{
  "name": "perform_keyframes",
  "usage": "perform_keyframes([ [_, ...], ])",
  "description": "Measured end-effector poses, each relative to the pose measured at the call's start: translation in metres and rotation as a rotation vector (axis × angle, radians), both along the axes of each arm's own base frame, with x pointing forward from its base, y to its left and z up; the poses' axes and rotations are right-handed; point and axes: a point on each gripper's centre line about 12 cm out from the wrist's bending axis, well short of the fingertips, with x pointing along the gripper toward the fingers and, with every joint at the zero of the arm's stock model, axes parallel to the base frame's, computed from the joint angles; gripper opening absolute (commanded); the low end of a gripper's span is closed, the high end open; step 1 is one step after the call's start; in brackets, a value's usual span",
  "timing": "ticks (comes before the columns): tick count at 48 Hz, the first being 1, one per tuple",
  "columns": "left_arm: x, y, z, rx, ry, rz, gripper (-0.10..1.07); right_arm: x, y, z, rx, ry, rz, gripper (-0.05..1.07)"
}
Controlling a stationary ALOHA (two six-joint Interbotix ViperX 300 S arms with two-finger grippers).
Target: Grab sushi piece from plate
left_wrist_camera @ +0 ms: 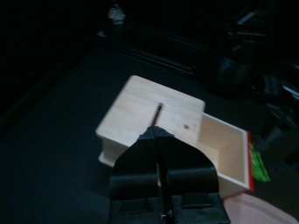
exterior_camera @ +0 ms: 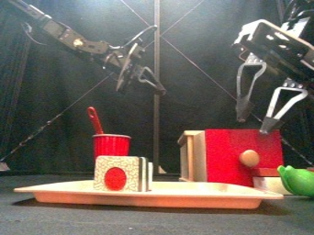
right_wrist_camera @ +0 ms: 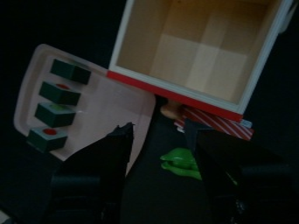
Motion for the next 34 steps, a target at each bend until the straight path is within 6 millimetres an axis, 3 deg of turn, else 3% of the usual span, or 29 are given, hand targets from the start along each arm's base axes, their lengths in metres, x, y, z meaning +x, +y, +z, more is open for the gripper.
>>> perform_keyframes([
  [12, -0.039, -0.065, 0.009, 0.040, -0.091, -0.178, 0.18, -0.001, 0.011, 0.026, -0.067, -0.120, 0.148, 0.85],
  [19, -0.060, -0.082, 0.015, 0.047, -0.154, -0.227, 0.18, 0.004, 0.009, 0.038, -0.155, -0.208, 0.262, 0.85],
  [34, -0.101, -0.105, -0.005, 0.036, -0.139, -0.299, 0.18, 0.017, 0.004, 0.052, -0.283, -0.312, 0.418, 0.85],
])
